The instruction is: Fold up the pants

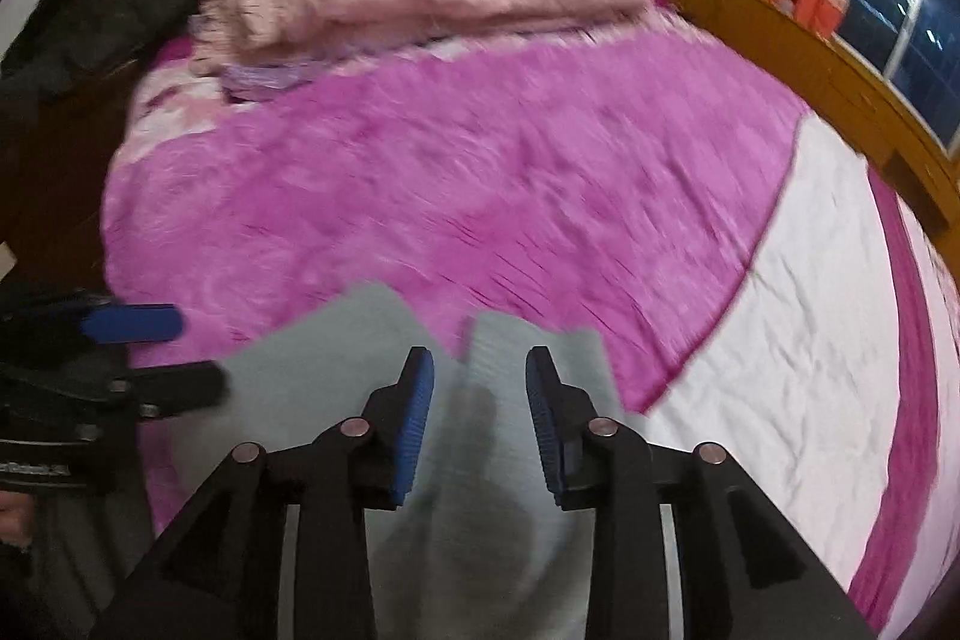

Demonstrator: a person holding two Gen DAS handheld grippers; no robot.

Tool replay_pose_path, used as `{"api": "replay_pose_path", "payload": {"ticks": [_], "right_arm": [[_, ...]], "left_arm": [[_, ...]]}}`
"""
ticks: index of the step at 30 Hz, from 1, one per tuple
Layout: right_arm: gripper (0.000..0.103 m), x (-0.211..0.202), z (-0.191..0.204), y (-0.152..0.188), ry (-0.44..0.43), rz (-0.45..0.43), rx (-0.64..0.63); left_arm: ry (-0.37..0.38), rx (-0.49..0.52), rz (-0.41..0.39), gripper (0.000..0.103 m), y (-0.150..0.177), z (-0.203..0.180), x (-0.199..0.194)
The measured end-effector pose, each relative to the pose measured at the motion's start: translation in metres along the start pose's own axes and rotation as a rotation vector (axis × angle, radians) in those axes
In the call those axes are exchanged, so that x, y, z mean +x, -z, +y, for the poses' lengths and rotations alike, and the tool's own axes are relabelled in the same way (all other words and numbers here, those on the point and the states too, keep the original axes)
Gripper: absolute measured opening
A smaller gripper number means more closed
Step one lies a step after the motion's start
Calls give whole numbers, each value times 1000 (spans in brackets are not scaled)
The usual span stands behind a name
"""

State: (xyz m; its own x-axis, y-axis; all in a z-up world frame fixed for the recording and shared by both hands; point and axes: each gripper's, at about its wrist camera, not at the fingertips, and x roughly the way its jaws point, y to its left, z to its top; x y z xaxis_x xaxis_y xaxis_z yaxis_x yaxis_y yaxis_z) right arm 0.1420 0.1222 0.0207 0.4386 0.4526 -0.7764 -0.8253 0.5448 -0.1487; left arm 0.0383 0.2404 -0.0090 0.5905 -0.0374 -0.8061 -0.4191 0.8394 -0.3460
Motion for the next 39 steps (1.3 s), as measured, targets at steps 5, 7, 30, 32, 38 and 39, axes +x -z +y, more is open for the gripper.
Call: {"api": "replay_pose_path", "payload": {"ticks": [5, 7, 30, 32, 38, 39], "right_arm": [[25, 30, 7, 4, 36, 43, -15], [25, 38, -2, 7, 15, 55, 45], [0, -59, -55, -4, -48, -154, 224], [0, -77, -52, -9, -37, -185, 192], [0, -113, -34, -24, -55, -246, 120], [0, -114, -29, -25, -64, -252, 106]], "left_arm": [[12, -4, -3, 62, 0, 2, -1], [14, -5, -4, 62, 0, 2, -2], [4, -2, -3, 62, 0, 0, -1], [4, -2, -3, 62, 0, 0, -1], [-3, -4, -20, 62, 1, 3, -7], [-3, -6, -23, 62, 2, 4, -8]]}}
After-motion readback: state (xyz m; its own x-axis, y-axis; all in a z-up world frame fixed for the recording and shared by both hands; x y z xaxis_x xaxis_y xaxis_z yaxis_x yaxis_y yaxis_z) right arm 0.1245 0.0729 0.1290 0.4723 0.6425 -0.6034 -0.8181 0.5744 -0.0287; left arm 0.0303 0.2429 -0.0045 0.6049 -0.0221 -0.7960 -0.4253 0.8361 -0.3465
